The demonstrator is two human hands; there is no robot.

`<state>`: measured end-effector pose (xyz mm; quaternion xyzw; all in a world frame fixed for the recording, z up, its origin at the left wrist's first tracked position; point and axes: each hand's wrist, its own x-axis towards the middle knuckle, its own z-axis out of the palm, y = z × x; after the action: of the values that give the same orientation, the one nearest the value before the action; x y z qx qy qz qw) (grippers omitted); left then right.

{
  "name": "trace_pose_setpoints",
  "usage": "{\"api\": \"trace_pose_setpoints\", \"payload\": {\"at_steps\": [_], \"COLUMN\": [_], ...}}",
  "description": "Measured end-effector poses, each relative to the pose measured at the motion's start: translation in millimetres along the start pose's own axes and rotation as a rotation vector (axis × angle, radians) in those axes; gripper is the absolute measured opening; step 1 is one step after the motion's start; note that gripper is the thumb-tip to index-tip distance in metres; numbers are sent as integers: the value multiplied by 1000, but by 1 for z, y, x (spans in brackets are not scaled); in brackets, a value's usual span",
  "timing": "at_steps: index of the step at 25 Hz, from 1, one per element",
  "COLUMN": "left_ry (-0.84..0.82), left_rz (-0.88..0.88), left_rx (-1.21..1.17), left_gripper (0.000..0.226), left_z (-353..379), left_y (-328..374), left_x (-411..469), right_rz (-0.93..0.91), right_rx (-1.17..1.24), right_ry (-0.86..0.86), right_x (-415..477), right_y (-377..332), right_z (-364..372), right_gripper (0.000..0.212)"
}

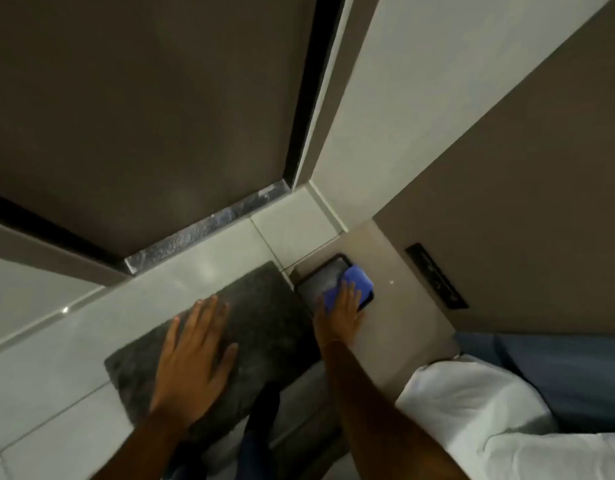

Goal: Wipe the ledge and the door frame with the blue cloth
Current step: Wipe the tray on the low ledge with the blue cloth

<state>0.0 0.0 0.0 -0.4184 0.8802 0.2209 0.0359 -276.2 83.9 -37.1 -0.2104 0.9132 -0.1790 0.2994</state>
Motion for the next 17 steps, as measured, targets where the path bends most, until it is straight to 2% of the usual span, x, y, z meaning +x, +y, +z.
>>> {"api": "trace_pose_setpoints", "payload": {"at_steps": [1, 3, 6, 13, 15, 17], "left_ry": [-51, -40, -61, -146, -144, -120], "left_rz": [-8, -21, -67, -168, -191, -185], "left_rx": [6, 3, 2, 54, 47, 64], "left_gripper": [82, 76, 73, 72, 71, 70], "left_z": [23, 62, 110, 155, 160, 162], "left_y": [-1, -9, -33, -86, -97, -104], "left_x": [-2, -11, -33, -60, -67, -69], "right_rz": [59, 155, 200, 333, 355, 327], "right_rx": [29, -13, -11, -53, -118, -77], "right_ry": [19, 52, 9, 55, 113, 148], "right_x": [20, 58, 113, 209, 220, 226], "right_y": [17, 49, 79, 128, 143, 152], "right_z": [10, 30, 63, 115, 124, 124], "right_gripper": [73, 74, 76, 75, 70, 52]}}
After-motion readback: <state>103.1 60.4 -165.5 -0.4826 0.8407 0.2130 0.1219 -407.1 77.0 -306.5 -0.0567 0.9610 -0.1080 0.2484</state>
